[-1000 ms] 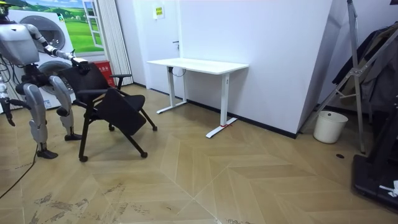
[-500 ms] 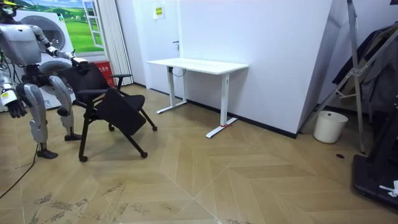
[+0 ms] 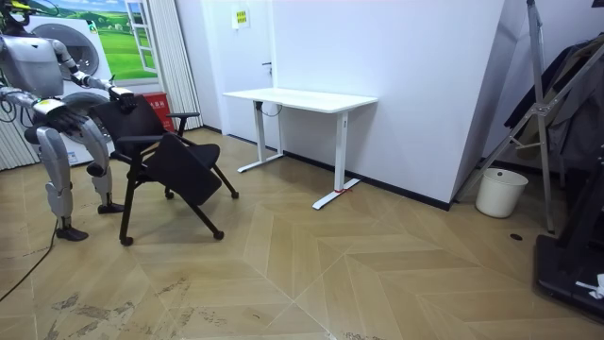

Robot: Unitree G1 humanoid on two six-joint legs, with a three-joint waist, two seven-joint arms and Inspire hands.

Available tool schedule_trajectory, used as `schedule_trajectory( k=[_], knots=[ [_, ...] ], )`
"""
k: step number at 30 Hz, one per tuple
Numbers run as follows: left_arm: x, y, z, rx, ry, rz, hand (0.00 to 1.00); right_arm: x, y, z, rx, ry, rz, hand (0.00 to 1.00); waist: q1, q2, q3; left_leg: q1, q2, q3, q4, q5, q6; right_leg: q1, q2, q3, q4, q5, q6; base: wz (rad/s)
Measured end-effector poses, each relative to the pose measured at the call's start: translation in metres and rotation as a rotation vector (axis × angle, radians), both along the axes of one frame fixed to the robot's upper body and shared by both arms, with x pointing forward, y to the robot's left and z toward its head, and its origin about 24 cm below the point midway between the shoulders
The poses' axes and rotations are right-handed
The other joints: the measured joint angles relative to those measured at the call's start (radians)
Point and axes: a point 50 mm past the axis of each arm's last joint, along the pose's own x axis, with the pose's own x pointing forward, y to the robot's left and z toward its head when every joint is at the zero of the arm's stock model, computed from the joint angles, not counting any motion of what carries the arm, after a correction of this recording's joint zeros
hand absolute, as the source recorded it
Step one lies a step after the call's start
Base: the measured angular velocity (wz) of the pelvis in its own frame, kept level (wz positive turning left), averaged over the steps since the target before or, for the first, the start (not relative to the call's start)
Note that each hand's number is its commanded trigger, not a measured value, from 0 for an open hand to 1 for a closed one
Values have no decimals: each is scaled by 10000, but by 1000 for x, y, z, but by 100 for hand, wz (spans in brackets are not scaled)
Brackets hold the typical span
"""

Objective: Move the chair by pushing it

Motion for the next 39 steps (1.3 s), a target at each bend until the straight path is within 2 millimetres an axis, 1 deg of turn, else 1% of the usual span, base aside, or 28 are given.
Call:
schedule_trajectory(
  k=[1,3,5,7,9,11,13,15,18,20,22,24,27,32,35,37,39],
  knots=[
    [0,0,0,7,2,-31,100,2,3,5,-224,-93,254,0,8,1,0,-1,0,-6,0,0,0,20,0,-11,0,0,0,4],
    [0,-3,1,5,-23,-196,100,4,11,19,-794,-441,909,0,180,-17,10,-2,0,-16,-1,0,0,46,7,12,2,0,0,0],
    [0,-3,1,29,-47,-311,100,8,15,28,-1154,-580,1259,0,257,-22,14,-2,0,-16,-2,0,0,35,6,35,5,0,0,0],
    [1,-4,2,52,-53,-394,100,13,22,35,-1329,-697,1571,0,325,-63,36,30,2,-18,-8,1,-1,37,6,47,3,0,0,0],
    [2,-5,4,99,-119,-574,100,18,33,46,-1429,-982,1997,0,397,-160,95,33,7,-39,-8,2,-2,29,16,35,-14,-1,1,0],
    [4,-5,6,154,-212,-737,100,19,40,54,-1582,-1269,2386,0,428,-239,141,6,7,-96,-7,1,-2,27,23,15,-20,-1,1,7],
    [4,-6,7,219,-251,-887,100,17,45,62,-1745,-1542,2724,0,454,-303,140,-24,1,-147,-8,1,-2,25,27,-26,-20,0,1,8],
    [4,-4,7,330,-247,-971,100,15,52,70,-1809,-1731,3097,0,511,-371,113,-21,1,-147,-9,1,-2,30,34,-27,-20,0,1,0],
    [6,-5,8,375,-252,-1068,100,12,60,74,-1927,-1712,3557,0,654,-399,102,-24,1,-138,-27,1,-2,-5,38,12,-20,0,1,-4],
    [7,-6,7,401,-230,-1106,100,12,60,74,-1988,-1628,3576,0,727,-414,91,-29,1,-143,-25,1,-2,-1,39,-8,-20,0,0,0],
    [8,-6,7,427,-224,-1144,100,12,61,73,-2080,-1560,3600,0,757,-418,83,-57,1,-160,-12,2,-2,-4,42,-41,-19,0,0,4],
    [8,-6,8,451,-255,-1204,100,10,65,73,-2560,-1592,3774,0,779,-417,56,-163,2,-173,42,2,-2,-27,41,-45,-17,0,0,0],
    [8,-7,7,473,-240,-1255,100,7,70,72,-3209,-1539,4199,0,799,-434,44,-175,2,-186,86,1,-2,-24,40,-46,-13,1,-2,0],
    [7,-7,6,438,-148,-1387,100,5,72,71,-3514,-1464,4420,0,802,-420,19,-165,1,-252,103,2,-2,-3,43,-135,-13,1,-2,4],
    [6,-8,4,450,-83,-1462,100,3,73,68,-3808,-1328,4584,0,820,-414,-22,-161,1,-286,109,2,-3,5,52,-161,-14,1,-2,3],
    [6,-8,3,413,-37,-1462,100,3,74,67,-3891,-1285,4627,0,821,-405,-35,-161,1,-292,118,2,-3,18,54,-180,-13,1,-2,2],
    [5,-9,1,387,38,-1486,100,3,74,65,-3918,-1167,4625,0,830,-383,-79,-155,1,-295,126,2,-3,30,52,-204,-10,1,-2,0]
  ],
)
